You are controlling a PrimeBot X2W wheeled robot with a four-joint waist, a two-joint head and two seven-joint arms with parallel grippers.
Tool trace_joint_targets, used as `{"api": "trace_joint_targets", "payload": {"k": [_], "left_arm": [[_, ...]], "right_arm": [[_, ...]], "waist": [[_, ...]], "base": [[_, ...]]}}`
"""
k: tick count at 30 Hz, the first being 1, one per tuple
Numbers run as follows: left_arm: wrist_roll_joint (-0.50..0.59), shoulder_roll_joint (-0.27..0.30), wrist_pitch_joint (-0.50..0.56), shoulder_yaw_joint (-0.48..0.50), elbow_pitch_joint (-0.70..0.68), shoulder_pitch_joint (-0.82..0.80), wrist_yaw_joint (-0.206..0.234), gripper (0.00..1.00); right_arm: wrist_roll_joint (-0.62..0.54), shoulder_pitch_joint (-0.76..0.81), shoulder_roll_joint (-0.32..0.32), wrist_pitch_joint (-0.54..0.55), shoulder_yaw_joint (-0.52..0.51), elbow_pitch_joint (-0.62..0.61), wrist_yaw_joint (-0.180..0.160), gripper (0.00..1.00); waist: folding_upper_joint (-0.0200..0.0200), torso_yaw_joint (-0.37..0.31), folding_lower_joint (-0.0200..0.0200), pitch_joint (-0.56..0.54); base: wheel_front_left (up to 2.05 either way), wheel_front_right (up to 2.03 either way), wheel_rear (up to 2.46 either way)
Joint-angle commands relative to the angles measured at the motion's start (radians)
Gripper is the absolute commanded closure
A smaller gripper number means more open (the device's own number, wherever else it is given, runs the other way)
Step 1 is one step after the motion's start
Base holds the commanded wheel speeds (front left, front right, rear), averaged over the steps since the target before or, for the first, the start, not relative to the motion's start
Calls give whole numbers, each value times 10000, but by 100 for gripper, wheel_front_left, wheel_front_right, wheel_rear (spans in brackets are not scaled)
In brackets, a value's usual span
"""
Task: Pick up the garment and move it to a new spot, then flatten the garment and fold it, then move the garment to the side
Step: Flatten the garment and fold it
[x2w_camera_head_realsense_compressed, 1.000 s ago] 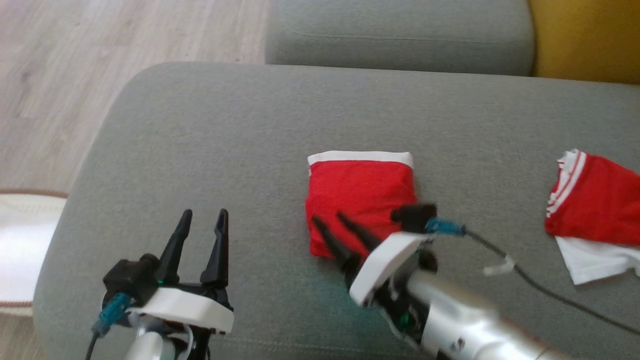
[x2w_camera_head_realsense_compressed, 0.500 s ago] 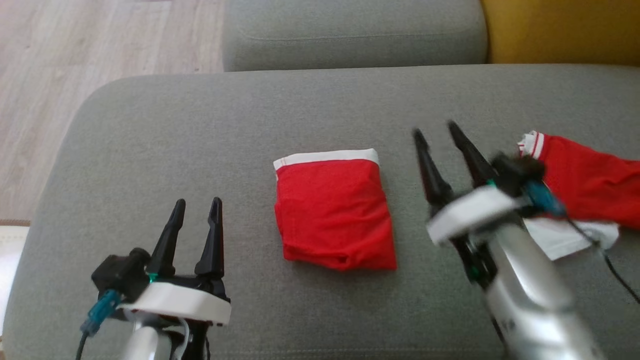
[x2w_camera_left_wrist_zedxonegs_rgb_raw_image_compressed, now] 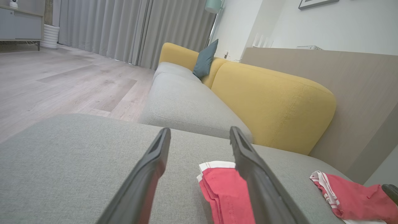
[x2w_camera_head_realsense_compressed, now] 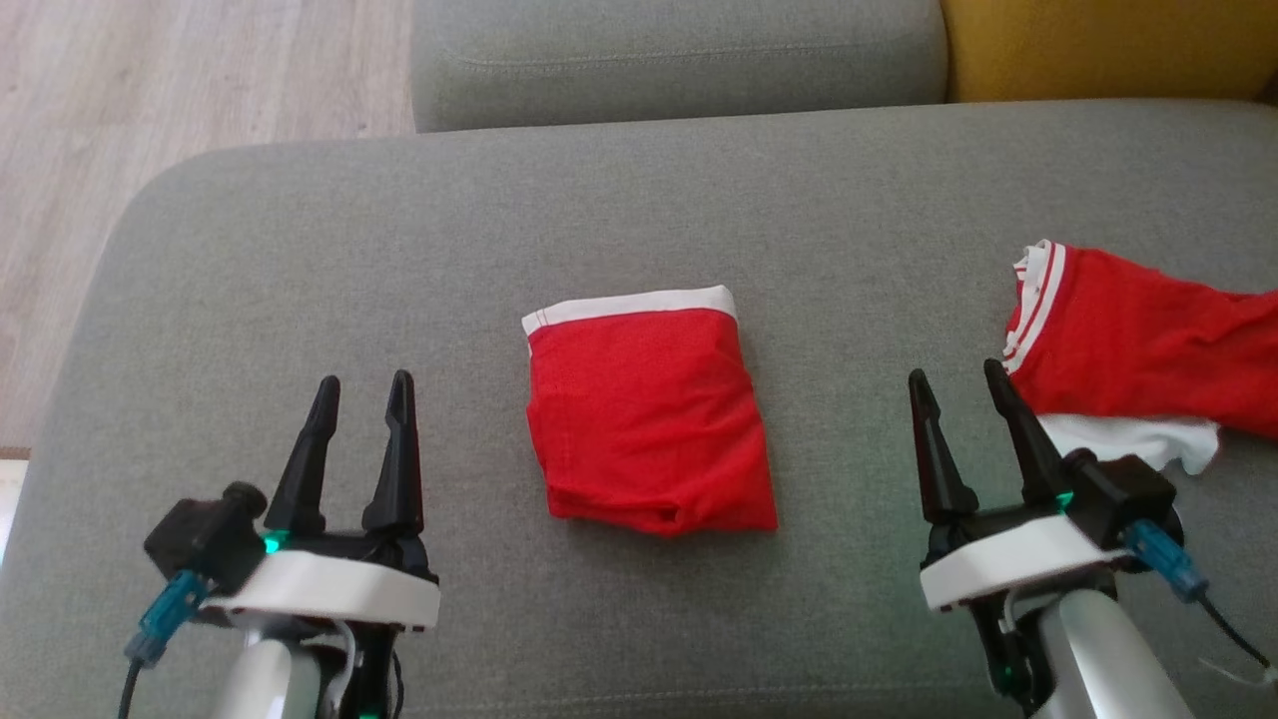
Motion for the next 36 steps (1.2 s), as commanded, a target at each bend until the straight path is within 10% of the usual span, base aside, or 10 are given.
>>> {"api": "trace_joint_targets", "payload": {"k": [1,6,7,18,36], "left_arm": [[-68,45,-55,375,-412,-327,-47,0],[-53,45,-55,421,-510,-283,-98,0],[-41,45,-55,402,-518,-303,-115,0],[-137,45,-55,-26,-460,-643,-239,0],[-392,45,-55,-512,-152,-1131,-408,0]], "right_arm": [[26,-141,78,-110,226,-413,-6,0],[121,-23,78,-110,306,-779,-6,0],[99,-67,78,-110,378,-846,-6,100],[-102,-1400,78,-75,1781,-385,-6,100],[-861,-3559,78,-52,1611,3975,-6,100]], "waist": [[0,-9,0,32],[0,57,0,167],[0,102,0,211],[0,1219,0,716],[0,3382,0,1869]], "base": [[0,0,0],[0,0,0],[0,0,0],[0,0,0],[0,0,0]]}}
